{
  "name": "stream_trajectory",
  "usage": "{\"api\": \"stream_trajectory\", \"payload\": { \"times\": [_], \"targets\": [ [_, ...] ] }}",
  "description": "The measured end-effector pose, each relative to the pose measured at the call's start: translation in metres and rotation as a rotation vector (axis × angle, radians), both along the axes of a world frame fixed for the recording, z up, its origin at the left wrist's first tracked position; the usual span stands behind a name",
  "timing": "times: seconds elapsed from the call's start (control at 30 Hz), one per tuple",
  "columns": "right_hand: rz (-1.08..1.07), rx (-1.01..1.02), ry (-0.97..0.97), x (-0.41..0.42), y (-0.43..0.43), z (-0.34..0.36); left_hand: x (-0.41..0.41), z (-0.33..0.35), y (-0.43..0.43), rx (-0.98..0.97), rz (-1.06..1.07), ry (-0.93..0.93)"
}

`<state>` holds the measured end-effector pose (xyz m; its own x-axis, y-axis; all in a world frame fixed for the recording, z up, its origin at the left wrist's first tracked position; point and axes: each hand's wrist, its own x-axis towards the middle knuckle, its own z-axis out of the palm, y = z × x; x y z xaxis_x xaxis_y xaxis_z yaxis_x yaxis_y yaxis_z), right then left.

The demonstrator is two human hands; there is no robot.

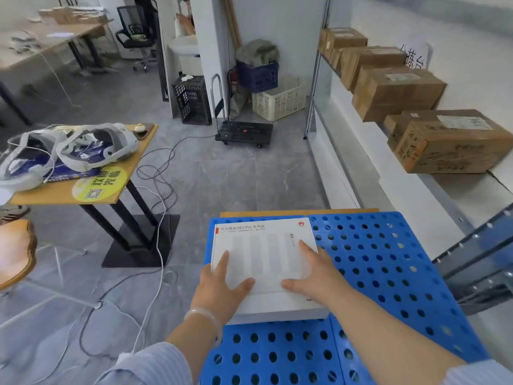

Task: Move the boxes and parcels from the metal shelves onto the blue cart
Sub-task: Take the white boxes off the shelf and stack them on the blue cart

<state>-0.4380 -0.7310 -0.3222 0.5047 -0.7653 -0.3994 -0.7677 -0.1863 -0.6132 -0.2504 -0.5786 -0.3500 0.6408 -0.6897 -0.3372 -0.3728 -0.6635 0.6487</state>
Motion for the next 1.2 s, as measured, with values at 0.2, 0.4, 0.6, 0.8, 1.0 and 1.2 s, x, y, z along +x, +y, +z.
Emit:
{"api": "stream_trajectory", "payload": {
  "times": [0.2,0.4,0.6,0.8,1.0,1.2],
  "targets": [
    [-0.029,0.042,-0.02,0.021,-0.011,-0.02,0.019,-0.013,-0.013,0.026,-0.025,-0.039],
    [-0.021,0.029,0.012,0.032,-0.034,-0.03,0.032,-0.016,-0.036,0.063,-0.055,-0.095],
    [0.018,0.01,0.071,0.037,-0.047,-0.036,0.041,-0.017,-0.053,0.101,-0.096,-0.154],
    [0.033,0.018,0.072,0.039,-0.052,-0.032,0.041,-0.02,-0.055,0.104,-0.097,-0.168],
    [0.027,-0.124,0.08,0.021,-0.048,-0.01,0.039,-0.011,-0.057,0.184,-0.152,-0.366],
    [0.02,-0.319,0.205,-0.038,-0.032,0.019,-0.014,0.017,-0.085,0.05,-0.441,-0.583]
  ]
}}
